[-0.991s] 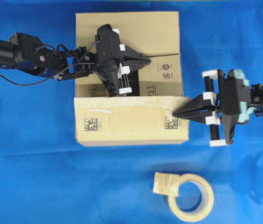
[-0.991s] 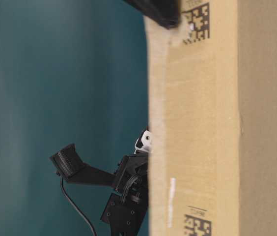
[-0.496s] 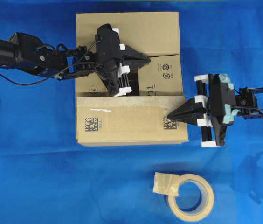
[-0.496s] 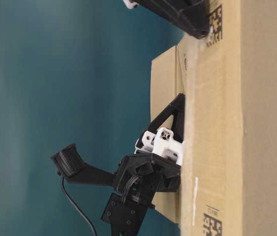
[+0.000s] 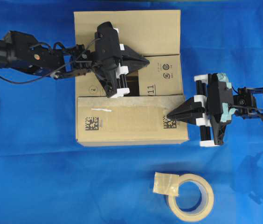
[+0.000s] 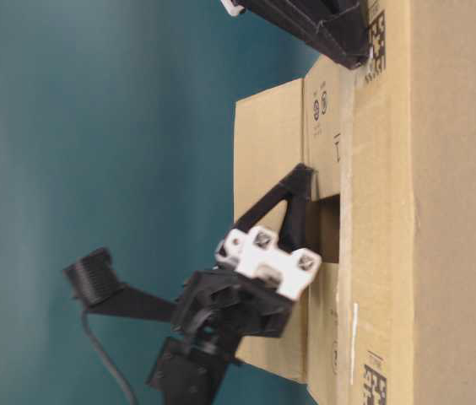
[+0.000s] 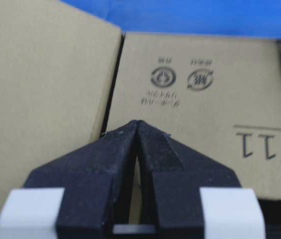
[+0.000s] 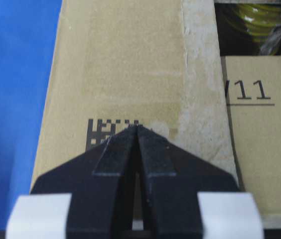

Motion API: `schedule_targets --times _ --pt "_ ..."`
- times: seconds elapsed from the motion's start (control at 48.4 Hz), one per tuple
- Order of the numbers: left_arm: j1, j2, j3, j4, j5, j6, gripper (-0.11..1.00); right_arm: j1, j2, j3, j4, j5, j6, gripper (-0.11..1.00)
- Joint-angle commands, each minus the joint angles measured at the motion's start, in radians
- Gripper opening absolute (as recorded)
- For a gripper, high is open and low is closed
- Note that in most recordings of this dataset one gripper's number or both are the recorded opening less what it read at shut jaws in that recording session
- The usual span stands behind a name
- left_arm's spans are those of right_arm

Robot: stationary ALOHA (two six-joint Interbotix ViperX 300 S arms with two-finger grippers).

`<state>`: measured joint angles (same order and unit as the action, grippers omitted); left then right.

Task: Close the cardboard box.
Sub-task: 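Raise the left gripper behind the box to the back flap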

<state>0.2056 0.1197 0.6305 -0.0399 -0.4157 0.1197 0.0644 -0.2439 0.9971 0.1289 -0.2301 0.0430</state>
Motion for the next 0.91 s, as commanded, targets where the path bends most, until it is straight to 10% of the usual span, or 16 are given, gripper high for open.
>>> schedule_targets --times 0.0,0.392,0.888 --pt "-0.002 -0.083 -0.023 0.003 0.025 0.005 0.0 -0.002 -0.002 -0.011 0.003 0.0 0.0 0.0" --pt "0.107 -0.25 -0.103 0.003 0.196 0.106 0.0 -0.002 0.0 -0.012 0.005 -0.008 -0.002 0.0" --pt "0.308 -0.052 -0.348 0.003 0.684 0.091 0.0 -0.002 0.0 -0.012 0.002 -0.018 -0.009 0.0"
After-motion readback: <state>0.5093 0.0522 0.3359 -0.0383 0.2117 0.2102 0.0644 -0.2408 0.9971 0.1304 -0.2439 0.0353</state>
